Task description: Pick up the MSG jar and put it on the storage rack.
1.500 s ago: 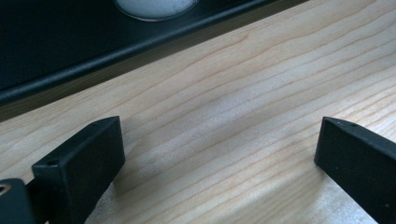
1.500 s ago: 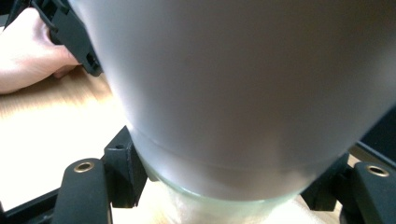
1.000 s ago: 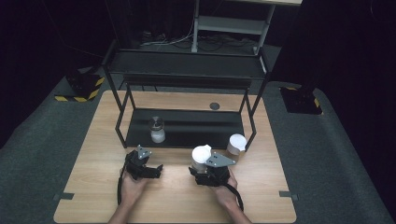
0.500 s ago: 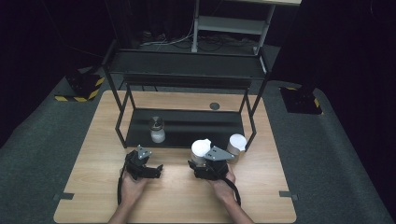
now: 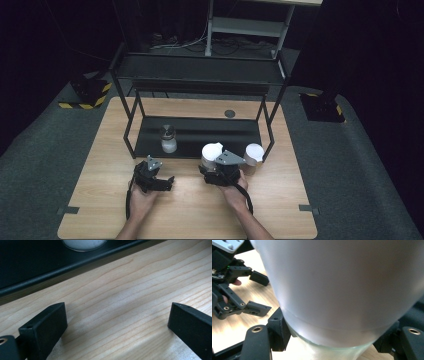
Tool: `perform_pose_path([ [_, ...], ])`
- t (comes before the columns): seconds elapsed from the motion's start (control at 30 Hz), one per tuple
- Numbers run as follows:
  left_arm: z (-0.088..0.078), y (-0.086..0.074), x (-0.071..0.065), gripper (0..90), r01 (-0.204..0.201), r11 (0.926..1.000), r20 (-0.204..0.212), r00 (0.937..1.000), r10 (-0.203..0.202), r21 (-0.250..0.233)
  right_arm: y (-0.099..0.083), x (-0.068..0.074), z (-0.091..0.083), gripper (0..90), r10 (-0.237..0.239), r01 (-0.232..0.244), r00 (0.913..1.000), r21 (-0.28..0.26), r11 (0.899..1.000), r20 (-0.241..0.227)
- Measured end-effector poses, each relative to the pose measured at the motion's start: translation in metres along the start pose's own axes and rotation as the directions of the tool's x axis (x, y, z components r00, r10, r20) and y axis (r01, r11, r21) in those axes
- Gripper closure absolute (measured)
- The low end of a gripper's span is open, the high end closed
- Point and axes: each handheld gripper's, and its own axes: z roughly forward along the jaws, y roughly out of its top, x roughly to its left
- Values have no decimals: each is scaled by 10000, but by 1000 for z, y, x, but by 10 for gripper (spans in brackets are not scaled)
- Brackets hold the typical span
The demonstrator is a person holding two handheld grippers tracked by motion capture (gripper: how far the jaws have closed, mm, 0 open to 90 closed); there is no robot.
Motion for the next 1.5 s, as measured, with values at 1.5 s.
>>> perform_pose_path([
  [1.5,0,0,1,21,-22,10000,63,10000,22,8,29,-14,63,305,781,-774,9945,-127,9969,705],
])
